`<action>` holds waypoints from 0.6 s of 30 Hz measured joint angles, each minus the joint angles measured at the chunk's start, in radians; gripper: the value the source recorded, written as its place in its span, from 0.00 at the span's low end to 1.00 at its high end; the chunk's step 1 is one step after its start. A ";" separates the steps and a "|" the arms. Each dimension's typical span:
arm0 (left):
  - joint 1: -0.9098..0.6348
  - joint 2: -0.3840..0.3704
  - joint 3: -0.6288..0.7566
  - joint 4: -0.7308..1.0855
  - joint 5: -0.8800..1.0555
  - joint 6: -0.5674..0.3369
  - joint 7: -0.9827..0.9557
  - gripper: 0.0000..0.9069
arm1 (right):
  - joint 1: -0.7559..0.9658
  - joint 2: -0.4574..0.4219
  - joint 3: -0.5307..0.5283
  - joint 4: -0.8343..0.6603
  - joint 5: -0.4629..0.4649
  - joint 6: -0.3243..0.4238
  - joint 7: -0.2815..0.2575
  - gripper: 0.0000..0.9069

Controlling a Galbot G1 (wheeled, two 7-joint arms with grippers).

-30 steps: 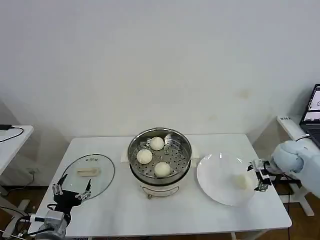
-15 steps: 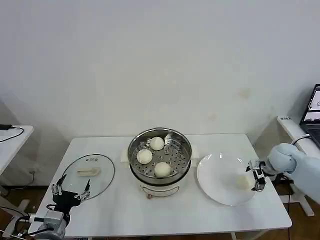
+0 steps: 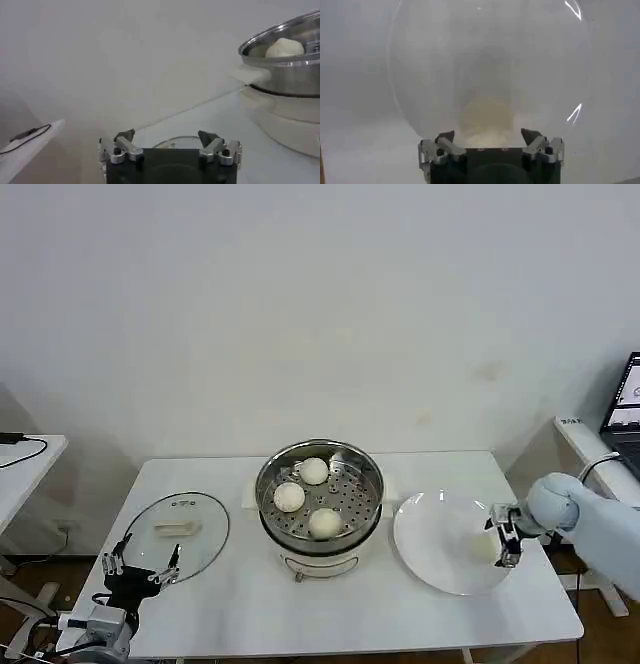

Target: Take steamed baozi put them in steamer then cover it.

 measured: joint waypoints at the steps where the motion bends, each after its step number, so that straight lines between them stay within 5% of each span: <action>1: 0.000 -0.001 0.000 0.000 0.000 0.000 0.000 1.00 | 0.000 0.002 0.000 -0.003 -0.001 0.000 0.001 0.86; 12: 0.002 -0.004 0.000 0.000 0.000 0.000 0.000 1.00 | 0.004 0.020 0.000 -0.020 0.000 -0.002 0.004 0.64; 18: 0.005 -0.004 -0.003 -0.003 0.000 0.000 0.000 1.00 | 0.015 0.013 -0.010 -0.012 0.010 -0.006 0.004 0.63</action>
